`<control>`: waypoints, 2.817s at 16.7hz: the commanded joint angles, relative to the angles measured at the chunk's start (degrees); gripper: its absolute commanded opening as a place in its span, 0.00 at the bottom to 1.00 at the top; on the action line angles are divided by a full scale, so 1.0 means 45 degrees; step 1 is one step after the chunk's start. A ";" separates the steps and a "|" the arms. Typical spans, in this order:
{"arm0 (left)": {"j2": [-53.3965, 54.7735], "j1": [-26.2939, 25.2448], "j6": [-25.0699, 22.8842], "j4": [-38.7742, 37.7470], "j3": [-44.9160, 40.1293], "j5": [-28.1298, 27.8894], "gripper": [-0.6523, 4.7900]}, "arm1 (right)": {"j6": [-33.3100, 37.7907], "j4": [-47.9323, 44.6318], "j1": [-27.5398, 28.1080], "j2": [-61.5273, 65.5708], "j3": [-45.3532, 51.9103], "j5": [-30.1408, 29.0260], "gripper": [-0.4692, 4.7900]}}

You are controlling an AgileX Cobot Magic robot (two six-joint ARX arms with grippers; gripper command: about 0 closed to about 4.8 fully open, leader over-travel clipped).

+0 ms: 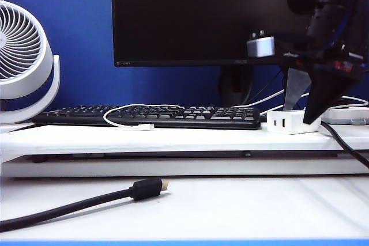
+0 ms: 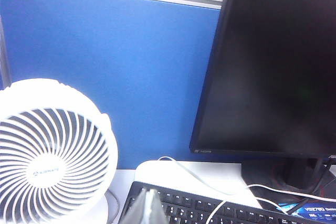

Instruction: Pick up the Type-C charging cable and the charging base, insert one end of the Type-C charger into the corresponding slot on the base, and finally place the plugged-in charger back on the table.

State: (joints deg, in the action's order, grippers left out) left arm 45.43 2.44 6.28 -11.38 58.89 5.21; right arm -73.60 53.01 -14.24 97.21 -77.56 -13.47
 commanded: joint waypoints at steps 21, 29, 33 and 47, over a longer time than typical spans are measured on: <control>-0.0010 0.0019 0.0044 -0.0228 0.0078 0.0044 0.11 | 0.0685 -0.0471 -0.0403 0.0942 -0.0063 0.0782 0.67; -0.0010 0.0019 0.0044 -0.0228 0.0078 0.0044 0.11 | 0.0729 -0.0272 -0.0403 0.0792 -0.0092 0.1117 0.83; -0.0010 0.0019 0.0044 -0.0228 0.0078 0.0044 0.11 | 0.0729 -0.0262 -0.0403 0.0797 -0.0092 0.1205 0.76; 0.2861 0.0121 -0.0005 0.0063 0.0078 0.5202 0.11 | 0.7077 -0.0607 -0.0500 -0.2773 -0.1098 -0.3050 0.09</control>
State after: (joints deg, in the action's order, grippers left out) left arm 56.62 2.44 6.26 -12.08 59.09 26.52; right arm -44.21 50.94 -16.40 85.71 -82.21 -23.77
